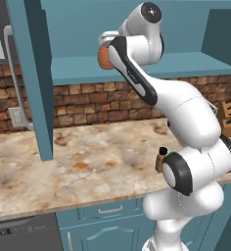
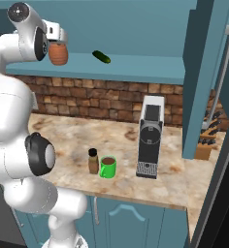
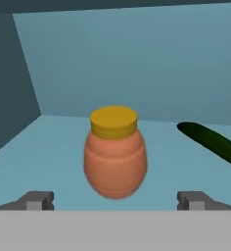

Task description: Pick the cinnamon and honey bottle from the cabinet and place them next to the mug.

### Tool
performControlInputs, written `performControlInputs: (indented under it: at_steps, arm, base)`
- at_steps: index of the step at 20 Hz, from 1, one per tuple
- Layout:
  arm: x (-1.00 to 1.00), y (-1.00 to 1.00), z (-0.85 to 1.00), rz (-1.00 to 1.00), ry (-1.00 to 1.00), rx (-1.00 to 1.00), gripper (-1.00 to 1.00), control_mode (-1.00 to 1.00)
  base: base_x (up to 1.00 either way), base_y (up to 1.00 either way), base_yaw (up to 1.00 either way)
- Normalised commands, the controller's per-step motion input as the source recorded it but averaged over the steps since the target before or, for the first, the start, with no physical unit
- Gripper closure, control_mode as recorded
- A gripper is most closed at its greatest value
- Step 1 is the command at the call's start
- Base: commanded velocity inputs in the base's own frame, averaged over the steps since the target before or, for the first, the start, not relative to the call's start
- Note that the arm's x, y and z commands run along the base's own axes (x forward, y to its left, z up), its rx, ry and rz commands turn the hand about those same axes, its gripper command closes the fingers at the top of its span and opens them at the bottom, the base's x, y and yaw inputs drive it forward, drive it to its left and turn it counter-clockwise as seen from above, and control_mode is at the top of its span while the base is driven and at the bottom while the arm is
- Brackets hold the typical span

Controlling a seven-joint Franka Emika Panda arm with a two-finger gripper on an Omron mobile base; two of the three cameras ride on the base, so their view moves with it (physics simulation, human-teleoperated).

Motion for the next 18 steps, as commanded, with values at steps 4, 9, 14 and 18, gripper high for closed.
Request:
performControlInputs:
  at_steps: [4, 9, 14, 18]
  arm:
    - [0.14, 0.04, -0.06, 0.0, 0.0, 0.0, -1.0, -1.0]
    - [0.28, 0.11, -0.03, 0.0, 0.01, 0.0, -1.0, -1.0]
    - [0.33, 0.14, 0.0, 0.0, 0.02, 0.0, -1.0, -1.0]
    - [0.38, 0.05, 0.0, 0.0, 0.03, 0.0, -1.0, -1.0]
  base:
    - [0.0, 0.0, 0.0]
    - [0.0, 0.0, 0.0]
    - [0.0, 0.0, 0.0]
    - [0.0, 0.0, 0.0]
